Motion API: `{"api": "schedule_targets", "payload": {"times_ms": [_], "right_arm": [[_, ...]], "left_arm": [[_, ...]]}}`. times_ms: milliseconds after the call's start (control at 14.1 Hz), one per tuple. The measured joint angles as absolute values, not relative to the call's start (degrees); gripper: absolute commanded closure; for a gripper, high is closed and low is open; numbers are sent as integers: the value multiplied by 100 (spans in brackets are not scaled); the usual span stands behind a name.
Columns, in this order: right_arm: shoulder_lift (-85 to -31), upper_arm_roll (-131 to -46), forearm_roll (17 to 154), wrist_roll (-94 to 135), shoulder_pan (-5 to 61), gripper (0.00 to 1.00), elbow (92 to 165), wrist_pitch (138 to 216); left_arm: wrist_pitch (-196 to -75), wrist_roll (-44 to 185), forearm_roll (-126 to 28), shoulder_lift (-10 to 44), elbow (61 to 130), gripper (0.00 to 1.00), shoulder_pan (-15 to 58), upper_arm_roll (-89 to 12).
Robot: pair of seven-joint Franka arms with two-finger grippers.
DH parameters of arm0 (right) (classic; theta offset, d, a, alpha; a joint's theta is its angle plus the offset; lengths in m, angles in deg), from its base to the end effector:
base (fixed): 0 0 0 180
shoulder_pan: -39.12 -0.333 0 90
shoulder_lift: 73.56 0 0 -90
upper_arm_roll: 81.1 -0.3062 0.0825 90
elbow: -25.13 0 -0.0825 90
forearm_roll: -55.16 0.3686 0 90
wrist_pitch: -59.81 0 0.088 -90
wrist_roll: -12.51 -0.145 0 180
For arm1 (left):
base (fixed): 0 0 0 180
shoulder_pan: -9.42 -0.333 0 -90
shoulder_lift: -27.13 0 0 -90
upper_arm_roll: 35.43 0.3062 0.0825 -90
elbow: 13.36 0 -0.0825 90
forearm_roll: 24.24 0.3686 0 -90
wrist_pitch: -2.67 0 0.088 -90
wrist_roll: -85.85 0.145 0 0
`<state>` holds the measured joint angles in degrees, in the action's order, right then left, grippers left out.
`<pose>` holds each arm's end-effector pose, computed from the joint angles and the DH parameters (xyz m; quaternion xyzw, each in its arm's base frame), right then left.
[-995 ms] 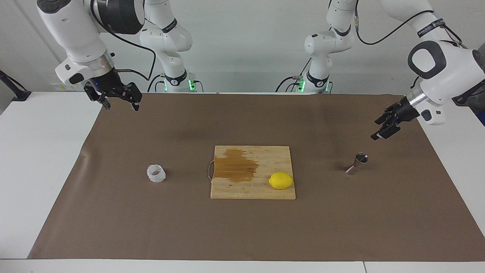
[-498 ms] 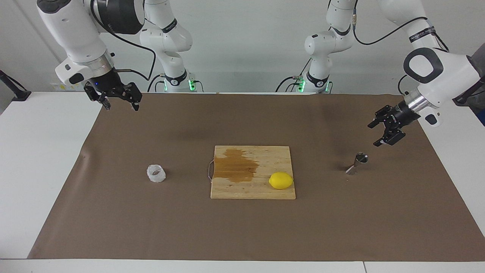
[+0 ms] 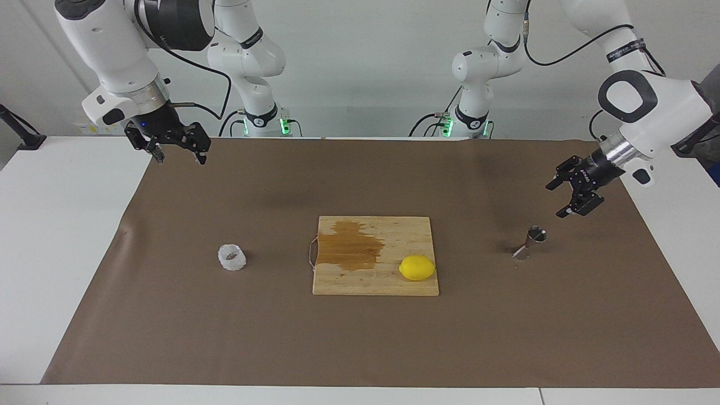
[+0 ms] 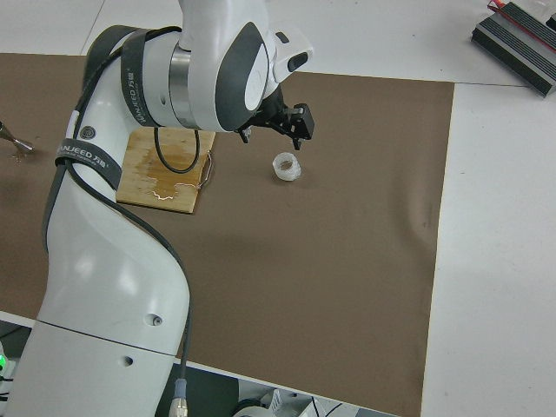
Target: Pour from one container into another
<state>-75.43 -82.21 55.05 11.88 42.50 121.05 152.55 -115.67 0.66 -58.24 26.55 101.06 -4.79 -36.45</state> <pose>0.5302 -0.0212 0.5510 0.9996 -0.0253 -0.0115 0.0011 0.5533 0.0804 0.4310 0.5254 0.8093 -0.1311 0.2278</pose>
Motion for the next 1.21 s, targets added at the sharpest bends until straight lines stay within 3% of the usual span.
{"api": "schedule_targets", "payload": {"times_ms": [640, 1209], "right_arm": [[-7543, -8221, 5505, 1188, 4250, 0, 12105, 15255], [-7543, -8221, 5505, 1188, 4250, 0, 12105, 15255]], "left_arm": [[-13216, -928, -7204, 2712, 11121, 0, -590, -3665], [-14007, -961, -7779, 2898, 11738, 0, 30, -3743]]}}
